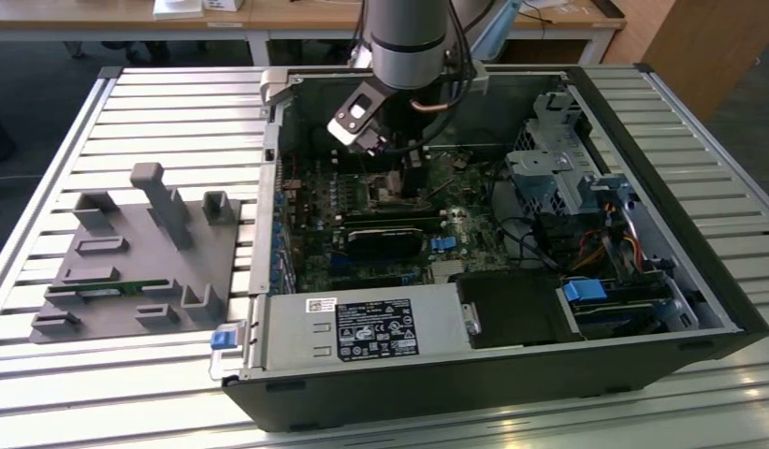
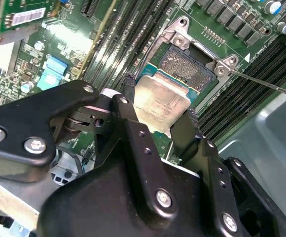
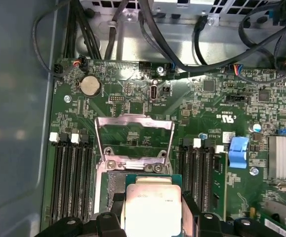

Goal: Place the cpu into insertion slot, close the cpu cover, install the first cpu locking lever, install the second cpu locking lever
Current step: 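Place the cpu into insertion slot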

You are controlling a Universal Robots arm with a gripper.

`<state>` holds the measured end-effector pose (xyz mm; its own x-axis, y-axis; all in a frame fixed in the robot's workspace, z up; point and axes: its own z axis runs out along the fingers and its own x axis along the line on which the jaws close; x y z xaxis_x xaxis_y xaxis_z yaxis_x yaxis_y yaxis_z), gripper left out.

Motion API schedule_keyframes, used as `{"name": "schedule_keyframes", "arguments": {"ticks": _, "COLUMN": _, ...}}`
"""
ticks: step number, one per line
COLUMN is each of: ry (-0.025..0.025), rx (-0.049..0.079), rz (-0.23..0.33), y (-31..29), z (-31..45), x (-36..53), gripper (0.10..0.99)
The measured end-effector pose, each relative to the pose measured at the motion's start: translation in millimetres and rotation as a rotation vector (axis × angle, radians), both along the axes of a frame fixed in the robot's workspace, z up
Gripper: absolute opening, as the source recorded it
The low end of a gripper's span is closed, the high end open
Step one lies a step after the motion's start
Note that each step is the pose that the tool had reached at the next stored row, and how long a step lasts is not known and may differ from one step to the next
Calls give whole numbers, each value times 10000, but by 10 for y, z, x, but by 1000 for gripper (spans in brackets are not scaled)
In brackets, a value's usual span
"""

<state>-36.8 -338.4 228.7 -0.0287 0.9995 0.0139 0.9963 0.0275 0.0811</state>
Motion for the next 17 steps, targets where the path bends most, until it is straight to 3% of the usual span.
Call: {"name": "schedule_keyframes", "arguments": {"ticks": 17, "ry": 2, "rx": -8, "rz": -149, "y": 27, "z": -72, "x": -2, "gripper": 537}}
